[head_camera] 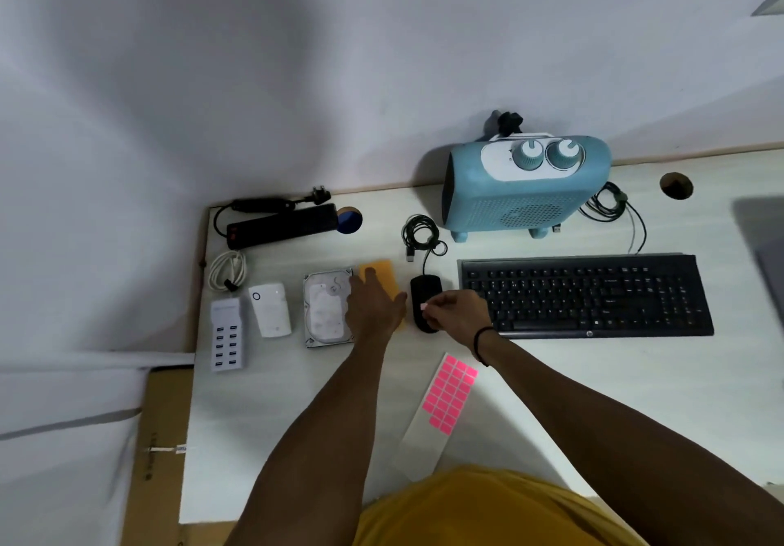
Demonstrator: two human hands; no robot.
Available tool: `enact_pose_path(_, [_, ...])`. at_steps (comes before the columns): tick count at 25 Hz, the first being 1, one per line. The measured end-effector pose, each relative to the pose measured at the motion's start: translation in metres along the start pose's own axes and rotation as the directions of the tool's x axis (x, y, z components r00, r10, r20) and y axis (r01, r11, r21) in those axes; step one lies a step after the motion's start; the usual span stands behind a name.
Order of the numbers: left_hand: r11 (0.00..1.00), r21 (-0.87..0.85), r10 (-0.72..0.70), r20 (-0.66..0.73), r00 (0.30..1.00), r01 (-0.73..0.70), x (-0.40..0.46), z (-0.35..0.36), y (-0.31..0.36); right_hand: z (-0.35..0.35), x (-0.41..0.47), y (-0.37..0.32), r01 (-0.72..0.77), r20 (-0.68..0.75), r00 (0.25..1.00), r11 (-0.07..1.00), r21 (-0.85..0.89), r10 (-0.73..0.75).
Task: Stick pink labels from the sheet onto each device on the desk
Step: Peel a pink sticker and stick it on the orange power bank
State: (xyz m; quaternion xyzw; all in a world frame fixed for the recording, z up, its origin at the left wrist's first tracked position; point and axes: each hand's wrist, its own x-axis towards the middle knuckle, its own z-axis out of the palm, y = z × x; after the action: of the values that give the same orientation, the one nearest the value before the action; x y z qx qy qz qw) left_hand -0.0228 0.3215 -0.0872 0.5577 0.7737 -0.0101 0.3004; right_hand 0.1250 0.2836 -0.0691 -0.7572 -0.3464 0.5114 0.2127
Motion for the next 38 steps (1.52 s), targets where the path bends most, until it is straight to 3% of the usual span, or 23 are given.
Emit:
enact_pose_path(9, [0.992,-0.034,-0.121,-0.033,0.992,0.120,0.023,0.014,0.018,-0.011,0.021,-0.002,-0.018,0.024,1.000,0.994,0.105,0.016])
enact_pose_path(12, [0.980,-0.162,-0.118,-0.013,0.993,0.114,0.024,0.007,0.016,-0.015,0.022,-0.002,-0.014,0.031,0.999,0.978,0.206,0.008])
enact_pose_path(14, [0.936,-0.341,-0.102,-0.038,0.994,0.083,0.017,-0.002,0.011,-0.018,0.020,-0.006,-0.015,0.042,0.999,0.953,0.303,0.002])
enact_pose_path(16, [0.787,-0.611,-0.113,-0.002,0.994,0.088,0.004,-0.010,0.005,-0.019,0.017,-0.012,-0.003,0.072,0.997,0.912,0.411,-0.029])
enact_pose_path(18, [0.465,-0.870,-0.079,0.142,0.987,0.163,-0.012,-0.020,0.003,-0.020,0.010,-0.020,-0.001,0.099,0.993,0.853,0.521,-0.059])
enact_pose_path(20, [0.159,-0.955,0.046,0.261,0.964,0.251,-0.024,-0.030,0.002,-0.022,0.001,-0.031,-0.017,0.120,0.990,0.789,0.614,-0.073])
enact_pose_path(21, [0.083,-0.962,0.118,0.271,0.955,0.262,-0.029,-0.034,0.001,-0.023,-0.004,-0.035,-0.028,0.133,0.988,0.767,0.641,-0.076])
enact_pose_path(25, [0.027,-0.967,0.273,0.250,0.929,0.252,-0.046,-0.045,0.006,-0.024,-0.025,-0.051,-0.045,0.162,0.983,0.752,0.658,-0.083])
enact_pose_path(31, [-0.121,-0.961,0.326,0.196,0.925,0.247,-0.062,-0.048,0.005,-0.030,-0.051,-0.060,0.068,0.093,0.982,0.773,0.631,-0.162])
enact_pose_path(38, [-0.112,-0.960,0.316,0.210,0.925,0.256,-0.081,-0.052,0.004,-0.034,-0.071,-0.048,0.058,0.094,0.986,0.817,0.574,-0.136])
